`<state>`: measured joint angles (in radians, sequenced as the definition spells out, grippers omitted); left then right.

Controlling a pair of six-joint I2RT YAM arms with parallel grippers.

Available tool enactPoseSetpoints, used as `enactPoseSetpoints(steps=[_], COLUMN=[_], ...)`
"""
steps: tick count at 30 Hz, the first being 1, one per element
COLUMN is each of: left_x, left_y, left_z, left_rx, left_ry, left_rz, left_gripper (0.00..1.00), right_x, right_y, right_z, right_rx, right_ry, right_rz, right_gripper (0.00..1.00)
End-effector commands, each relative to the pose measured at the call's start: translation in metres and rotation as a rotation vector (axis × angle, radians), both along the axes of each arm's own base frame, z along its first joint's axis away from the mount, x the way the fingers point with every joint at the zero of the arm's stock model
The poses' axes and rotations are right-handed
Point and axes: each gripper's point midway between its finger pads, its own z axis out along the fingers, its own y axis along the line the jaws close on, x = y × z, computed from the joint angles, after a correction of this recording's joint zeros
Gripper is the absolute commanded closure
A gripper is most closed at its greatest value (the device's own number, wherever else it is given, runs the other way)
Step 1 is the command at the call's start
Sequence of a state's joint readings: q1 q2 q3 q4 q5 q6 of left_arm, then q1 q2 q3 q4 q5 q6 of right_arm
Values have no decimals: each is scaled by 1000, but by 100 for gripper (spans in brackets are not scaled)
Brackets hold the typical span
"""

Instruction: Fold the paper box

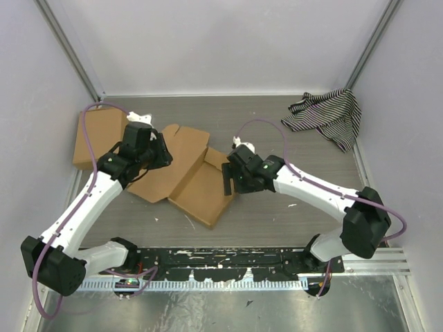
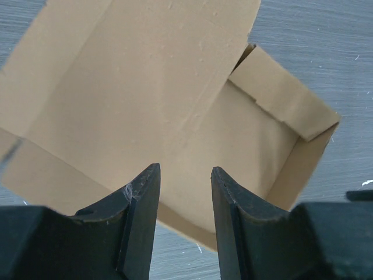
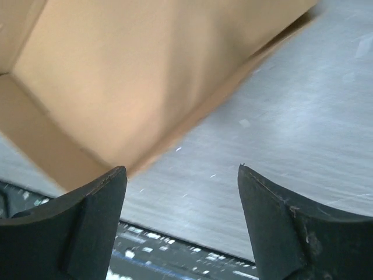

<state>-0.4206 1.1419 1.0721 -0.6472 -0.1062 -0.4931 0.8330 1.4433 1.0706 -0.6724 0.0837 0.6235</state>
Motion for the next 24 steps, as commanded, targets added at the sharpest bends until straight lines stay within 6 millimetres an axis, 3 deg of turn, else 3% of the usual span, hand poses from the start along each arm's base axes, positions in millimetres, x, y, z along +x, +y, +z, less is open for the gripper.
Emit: enactPoseSetpoints(steps=[1,3,6,9,14,21,22,24], left_x=[-2,-4,-7,-10,-14,-19,-20,-20], left_y=[-3,-2,3,8,6,-1,0,0], left_z=[-3,-6,-9,-8,-11,-35,-38,-42], left_rx=[-36,-32,-14,3,-15,-49,-44,-34], left_ry=[-7,-3,6,1,13,72,80,99], left_rz=[-1,2,10,21,15,14,16,18], left_gripper=[53,53,53,53,53,54,54,53], right_x=[52,77,111,129,146,157,159,165], right_y=[-48,-44,-17,15,49,56,53,36], right_z=[38,48,55,47,25,-22,-27,-35], right_rx=[-225,-270,-211,-79,-14,-36,-54,-125], right_ry=[-233,-287,-342,-312,-265,-183,-182,-188], right_rz=[-54,10,126,264,376,312,286,175], right_gripper=[18,19,21,24,30,44,49,72])
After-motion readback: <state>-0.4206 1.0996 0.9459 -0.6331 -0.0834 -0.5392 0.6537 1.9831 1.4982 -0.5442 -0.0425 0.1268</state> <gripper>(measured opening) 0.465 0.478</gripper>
